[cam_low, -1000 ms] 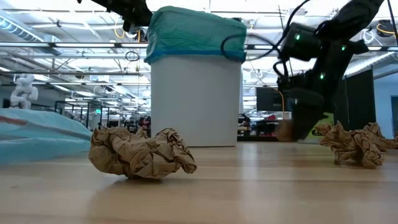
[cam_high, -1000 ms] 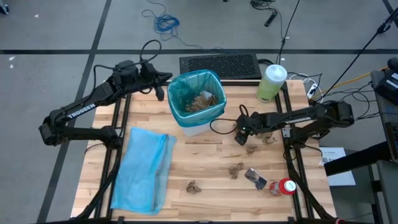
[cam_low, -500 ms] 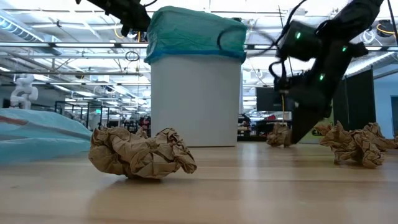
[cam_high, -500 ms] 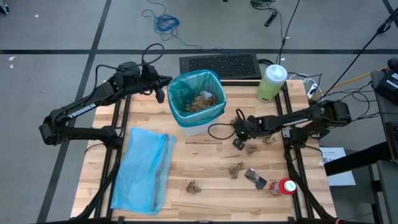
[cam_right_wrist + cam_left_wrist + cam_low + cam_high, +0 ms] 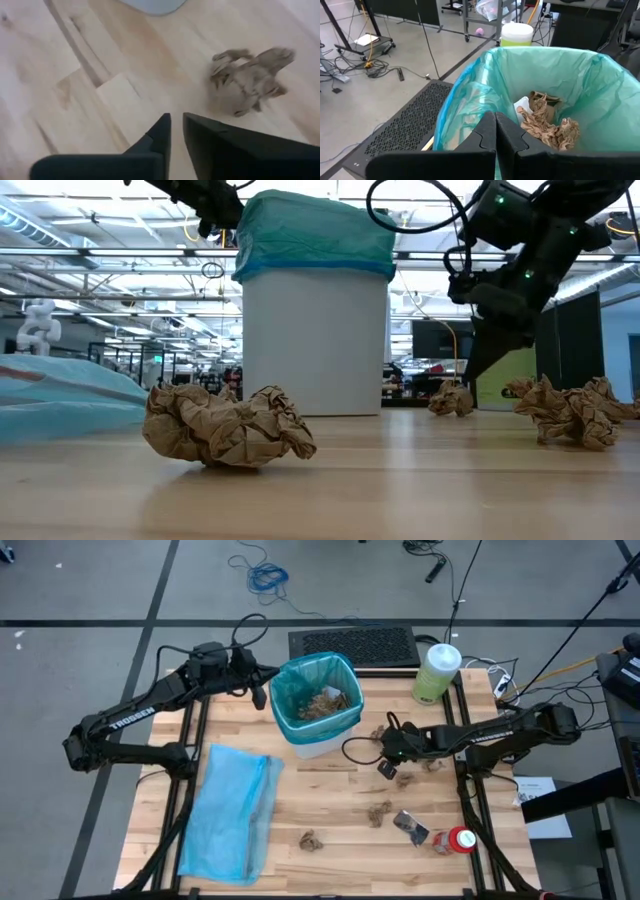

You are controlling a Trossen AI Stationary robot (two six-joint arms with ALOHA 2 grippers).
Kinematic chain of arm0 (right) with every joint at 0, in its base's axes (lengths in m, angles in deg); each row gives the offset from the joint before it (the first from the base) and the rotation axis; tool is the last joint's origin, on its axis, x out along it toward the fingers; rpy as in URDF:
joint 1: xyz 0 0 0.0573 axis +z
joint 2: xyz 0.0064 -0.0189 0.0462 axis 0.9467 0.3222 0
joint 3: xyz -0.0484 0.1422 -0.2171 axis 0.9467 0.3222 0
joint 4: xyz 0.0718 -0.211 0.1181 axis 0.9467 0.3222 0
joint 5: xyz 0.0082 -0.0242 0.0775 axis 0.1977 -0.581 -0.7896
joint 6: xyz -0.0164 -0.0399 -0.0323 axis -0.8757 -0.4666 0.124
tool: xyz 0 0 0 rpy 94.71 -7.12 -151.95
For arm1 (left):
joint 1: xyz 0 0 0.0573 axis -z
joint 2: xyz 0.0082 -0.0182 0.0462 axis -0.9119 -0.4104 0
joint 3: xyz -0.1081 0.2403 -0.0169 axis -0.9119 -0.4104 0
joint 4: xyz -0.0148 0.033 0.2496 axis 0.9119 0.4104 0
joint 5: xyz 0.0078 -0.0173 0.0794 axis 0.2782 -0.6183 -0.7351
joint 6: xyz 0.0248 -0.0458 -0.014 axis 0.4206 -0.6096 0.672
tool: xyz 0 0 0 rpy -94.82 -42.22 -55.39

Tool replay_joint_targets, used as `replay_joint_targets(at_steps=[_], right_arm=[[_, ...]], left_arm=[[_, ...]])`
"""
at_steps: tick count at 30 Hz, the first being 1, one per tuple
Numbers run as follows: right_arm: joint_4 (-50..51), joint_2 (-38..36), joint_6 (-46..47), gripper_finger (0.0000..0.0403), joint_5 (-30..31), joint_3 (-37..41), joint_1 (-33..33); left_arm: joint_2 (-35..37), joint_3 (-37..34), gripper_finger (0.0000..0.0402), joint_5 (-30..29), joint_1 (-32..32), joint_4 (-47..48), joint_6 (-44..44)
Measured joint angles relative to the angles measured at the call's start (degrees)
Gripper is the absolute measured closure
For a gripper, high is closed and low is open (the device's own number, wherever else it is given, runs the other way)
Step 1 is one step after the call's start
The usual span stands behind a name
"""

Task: Place trash/remove bag and relplace
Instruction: Put the brown paper into the blue trash bag inside the white trash bin

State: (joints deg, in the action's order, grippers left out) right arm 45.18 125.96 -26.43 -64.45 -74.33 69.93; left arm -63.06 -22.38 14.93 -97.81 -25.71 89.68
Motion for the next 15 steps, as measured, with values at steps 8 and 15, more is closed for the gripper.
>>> replay_joint_targets(at_steps=[8, 15], right_arm=[[-0.3, 0.0, -3.1, 0.0258, 7.2, 0.0, 0.0], [-0.4, 0.0, -1.8, 0.0185, 7.3, 0.0, -1.1]], left_arm=[[0.0, 0.0, 0.0401, 0.0, 0.4, -1.9, 0.0], [-0.5, 0.0, 0.0401, -0.1, 1.5, -1.5, 0.6]])
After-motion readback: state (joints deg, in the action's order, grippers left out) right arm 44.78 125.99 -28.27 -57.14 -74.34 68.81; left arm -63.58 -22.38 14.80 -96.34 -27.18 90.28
